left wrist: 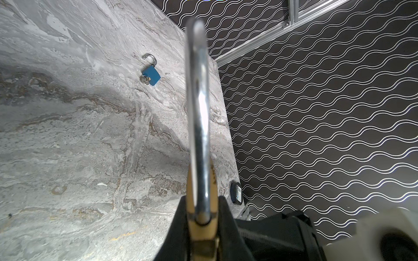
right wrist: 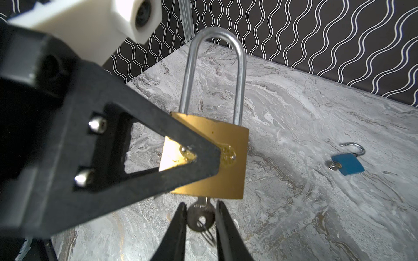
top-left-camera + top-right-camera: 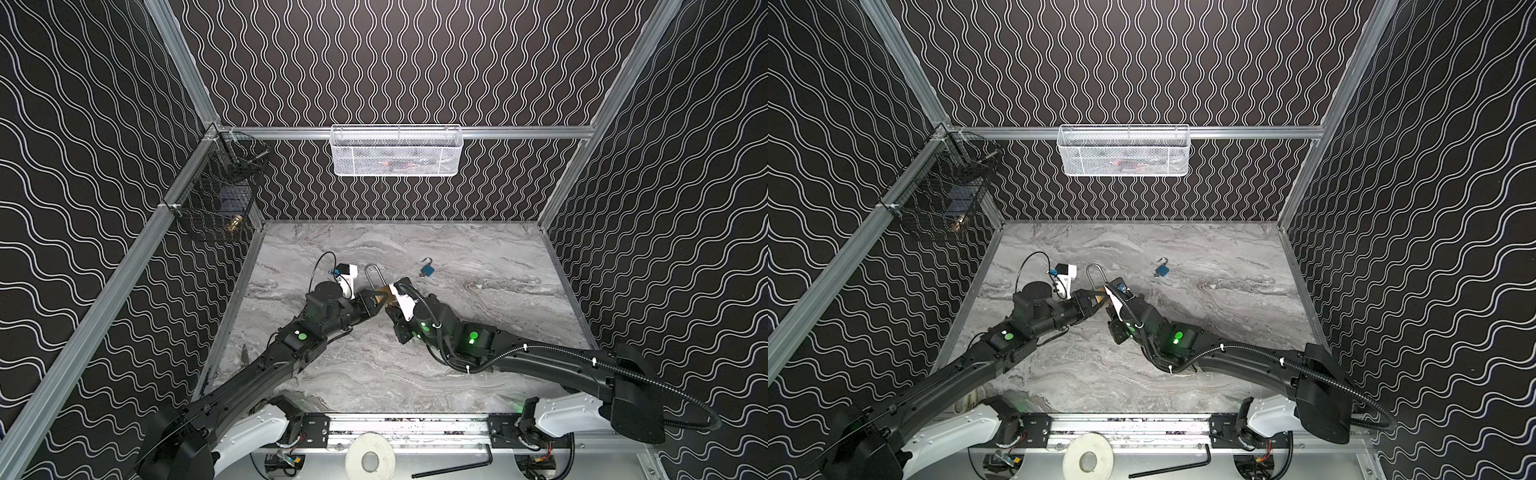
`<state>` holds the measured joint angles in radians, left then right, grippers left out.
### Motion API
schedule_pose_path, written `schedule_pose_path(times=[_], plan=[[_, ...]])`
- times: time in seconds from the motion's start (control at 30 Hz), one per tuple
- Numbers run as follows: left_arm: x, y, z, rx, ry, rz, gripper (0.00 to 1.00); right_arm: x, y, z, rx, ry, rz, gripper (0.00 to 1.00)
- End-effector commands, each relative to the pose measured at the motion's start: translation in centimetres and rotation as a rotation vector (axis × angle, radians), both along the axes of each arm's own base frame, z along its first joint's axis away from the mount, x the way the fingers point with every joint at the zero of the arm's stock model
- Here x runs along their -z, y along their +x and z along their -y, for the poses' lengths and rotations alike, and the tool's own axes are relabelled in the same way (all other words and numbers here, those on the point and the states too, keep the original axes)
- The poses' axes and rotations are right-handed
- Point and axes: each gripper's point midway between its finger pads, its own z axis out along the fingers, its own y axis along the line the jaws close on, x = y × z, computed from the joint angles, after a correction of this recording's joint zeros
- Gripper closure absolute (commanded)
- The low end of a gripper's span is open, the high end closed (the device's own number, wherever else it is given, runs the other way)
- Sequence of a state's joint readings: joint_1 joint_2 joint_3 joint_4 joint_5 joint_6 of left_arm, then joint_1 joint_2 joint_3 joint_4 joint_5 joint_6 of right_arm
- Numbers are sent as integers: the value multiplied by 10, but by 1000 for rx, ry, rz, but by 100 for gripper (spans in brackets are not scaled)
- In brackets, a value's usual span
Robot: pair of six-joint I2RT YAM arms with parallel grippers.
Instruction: Unlock with the key
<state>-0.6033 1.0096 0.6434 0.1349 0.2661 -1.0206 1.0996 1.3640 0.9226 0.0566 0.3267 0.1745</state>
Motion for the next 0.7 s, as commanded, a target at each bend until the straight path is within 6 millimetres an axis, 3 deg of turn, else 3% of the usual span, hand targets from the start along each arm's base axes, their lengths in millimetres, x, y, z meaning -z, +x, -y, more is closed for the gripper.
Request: schedule_pose_path(times=[0.0,0.67], plan=[[-27,4,3,3,-61,90,100,-6,-1,-2,-7,12,7,77],[-26,4,3,2,-66,96,100,-15,-2,-2,-14,38,16,84]])
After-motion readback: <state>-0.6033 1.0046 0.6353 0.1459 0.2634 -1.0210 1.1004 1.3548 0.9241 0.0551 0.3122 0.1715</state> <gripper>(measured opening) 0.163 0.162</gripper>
